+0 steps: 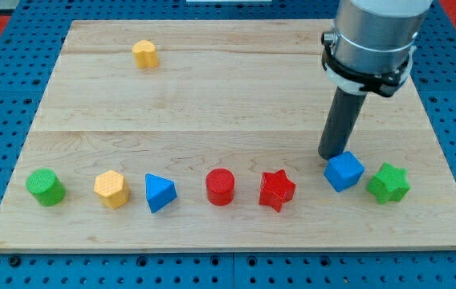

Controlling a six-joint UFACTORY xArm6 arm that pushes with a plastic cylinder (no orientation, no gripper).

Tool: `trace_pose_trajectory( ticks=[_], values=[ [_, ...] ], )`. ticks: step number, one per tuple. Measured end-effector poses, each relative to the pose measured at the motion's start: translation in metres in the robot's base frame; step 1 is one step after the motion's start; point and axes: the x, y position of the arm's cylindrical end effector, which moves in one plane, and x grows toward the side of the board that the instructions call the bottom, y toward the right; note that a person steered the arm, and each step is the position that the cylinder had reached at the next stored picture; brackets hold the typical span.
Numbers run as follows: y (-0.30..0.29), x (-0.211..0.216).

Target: Move the yellow heart in between red star and blue cube

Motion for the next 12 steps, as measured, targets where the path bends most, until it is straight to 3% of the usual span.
trace_pose_trajectory(
  ticks=[1,2,4,5,6,7,9,10,12],
  values=[
    [0.0,0.028],
    [-0.003,0.01],
    [-0.218,-0.052],
    [-0.285,-0.108],
    [-0.304,-0.168],
    [-0.304,-0.216],
    [-0.191,-0.21],
    [-0.268,-0.225],
    [-0.12,-0.253]
  ],
)
